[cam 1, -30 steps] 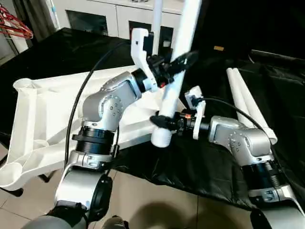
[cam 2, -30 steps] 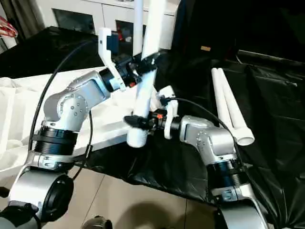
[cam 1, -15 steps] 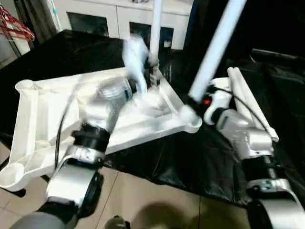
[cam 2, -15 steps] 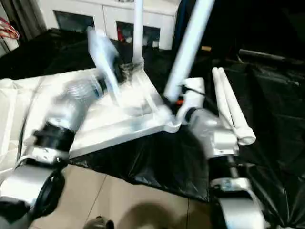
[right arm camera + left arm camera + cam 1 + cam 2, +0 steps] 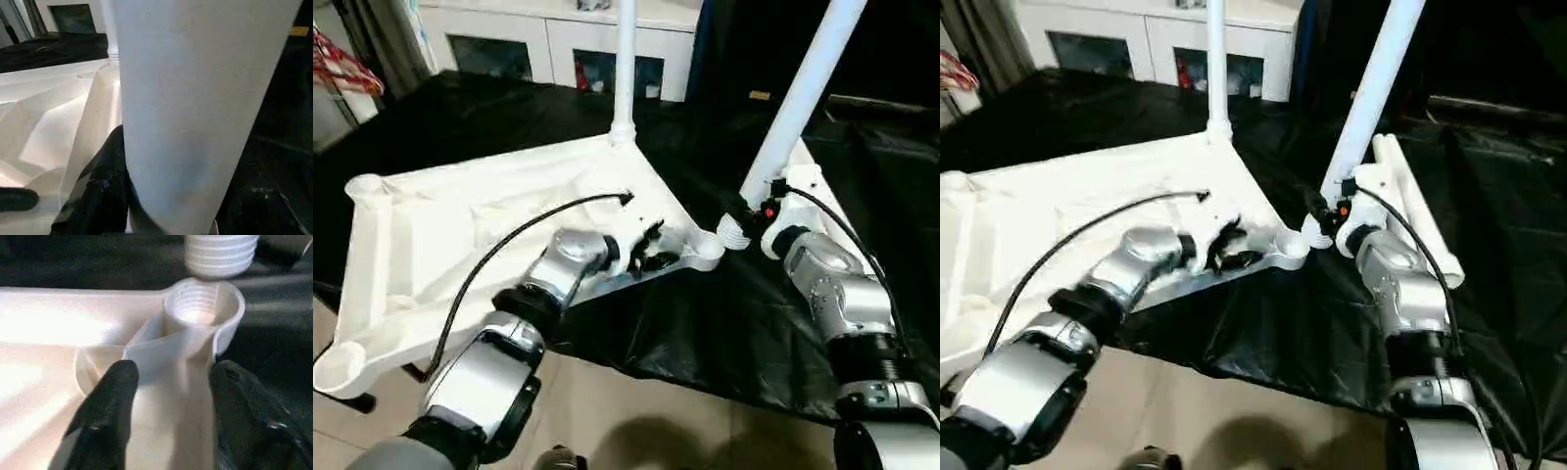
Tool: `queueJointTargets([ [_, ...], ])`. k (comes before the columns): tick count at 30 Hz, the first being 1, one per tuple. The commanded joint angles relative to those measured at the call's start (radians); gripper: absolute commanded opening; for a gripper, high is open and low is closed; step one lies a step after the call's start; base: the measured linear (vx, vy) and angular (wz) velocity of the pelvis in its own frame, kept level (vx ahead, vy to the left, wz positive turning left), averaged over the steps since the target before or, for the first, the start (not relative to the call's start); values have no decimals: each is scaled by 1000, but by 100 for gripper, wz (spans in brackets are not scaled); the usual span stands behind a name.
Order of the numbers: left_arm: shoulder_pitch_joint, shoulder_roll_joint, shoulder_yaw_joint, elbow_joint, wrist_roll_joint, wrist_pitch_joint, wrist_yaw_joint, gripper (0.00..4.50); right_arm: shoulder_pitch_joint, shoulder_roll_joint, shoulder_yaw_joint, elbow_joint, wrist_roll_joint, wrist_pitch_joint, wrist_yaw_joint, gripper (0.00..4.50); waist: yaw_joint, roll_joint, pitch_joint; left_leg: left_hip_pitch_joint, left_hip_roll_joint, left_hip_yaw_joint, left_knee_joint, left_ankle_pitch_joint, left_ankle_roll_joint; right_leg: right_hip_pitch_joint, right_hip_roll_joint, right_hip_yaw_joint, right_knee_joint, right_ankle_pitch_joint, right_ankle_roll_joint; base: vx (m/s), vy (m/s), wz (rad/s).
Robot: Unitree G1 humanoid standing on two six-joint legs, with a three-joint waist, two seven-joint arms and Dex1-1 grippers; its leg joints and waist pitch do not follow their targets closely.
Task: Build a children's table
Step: Rotate leg to tighten
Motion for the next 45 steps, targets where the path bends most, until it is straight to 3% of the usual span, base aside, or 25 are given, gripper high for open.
queueJointTargets([
  [1,-20,6,-12,29,30,-3,7,231,-2,-7,-14,-32,-3,-15,-6,189,-5,-3,-88,20,24,-19,-55,-194,28,66,-62,39,-77,-174,-194,0,0,0],
  [6,-12,14,-17,63,43,-39,-46,194,10,-5,-14,-37,-5,-19,-7,189,-13,-2,-86,18,23,-20,-58,-206,32,64,-61,36,-84,-248,-178,0,0,0],
  [17,0,25,-13,63,53,-34,-127,87,-10,-3,4,-24,-14,-15,10,189,-21,-14,-86,17,27,-18,-58,-186,52,62,-65,37,-79,-233,-196,0,0,0],
  [26,9,42,-6,80,77,-33,-106,8,-15,-8,22,-29,-14,-9,44,189,-25,-16,-81,17,26,-17,-59,-202,51,59,-65,37,-89,-303,-169,0,0,0],
  [31,52,74,-17,36,80,-30,-183,0,-6,-6,35,-103,76,46,183,189,-32,-16,-82,14,28,-19,-60,-198,63,61,-64,37,-83,-263,-182,0,0,0],
  [32,65,83,-24,21,81,-40,-210,0,0,-10,43,-122,92,60,215,189,-32,-21,-82,13,29,-20,-61,-196,69,64,-67,37,-82,-268,-183,0,0,0],
  [33,91,99,-40,-8,83,-64,-261,0,11,-19,61,-156,117,86,273,189,-34,-33,-81,11,29,-19,-61,-193,76,66,-66,37,-83,-269,-183,0,0,0],
  [34,93,100,-41,-9,83,-65,-264,0,11,-20,62,-158,118,87,275,189,-32,-26,-79,11,31,-19,-61,-189,80,63,-69,38,-83,-284,-177,0,0,0],
  [35,95,102,-43,-13,83,-67,-269,0,12,-21,64,-160,119,88,280,189,-34,-22,-80,17,32,-18,-62,-195,73,56,-66,39,-85,-294,-176,0,0,0],
  [36,136,128,-70,-69,85,-102,-345,0,21,-35,103,-175,118,105,334,189,-34,-34,-79,18,33,-16,-62,-201,72,54,-66,39,-88,-304,-176,0,0,0],
  [37,136,128,-70,-69,85,-102,-345,0,21,-35,103,-175,118,105,334,189,-31,-33,-76,13,36,-20,-66,-203,65,58,-71,39,-83,-324,-173,0,0,0],
  [38,153,140,-80,-96,83,-116,-381,0,21,-38,119,-167,107,105,348,189,-32,-33,-77,23,38,-17,-66,-223,55,47,-69,41,-90,-348,-166,0,0,0],
  [40,169,150,-86,-121,78,-124,-414,0,19,-40,135,-157,93,105,362,189,-30,-32,-74,27,40,-20,-72,-269,26,43,-70,41,-93,-387,-158,0,0,0],
  [41,174,153,-86,-130,74,-125,-426,0,19,-41,141,-153,88,107,368,189,-31,-37,-73,28,40,-19,-73,-280,23,42,-71,42,-93,-400,-155,0,0,0],
  [43,180,156,-85,-140,69,-123,-439,0,18,-42,148,-150,83,111,376,189,-28,-34,-74,31,40,-20,-73,-293,13,40,-75,43,-96,-425,-146,0,0,0],
  [45,185,166,-78,-147,75,-132,-431,0,25,-53,179,-151,61,122,393,189,-25,-39,-72,28,40,-22,-76,-299,8,41,-75,42,-96,-438,-132,0,0,0],
])
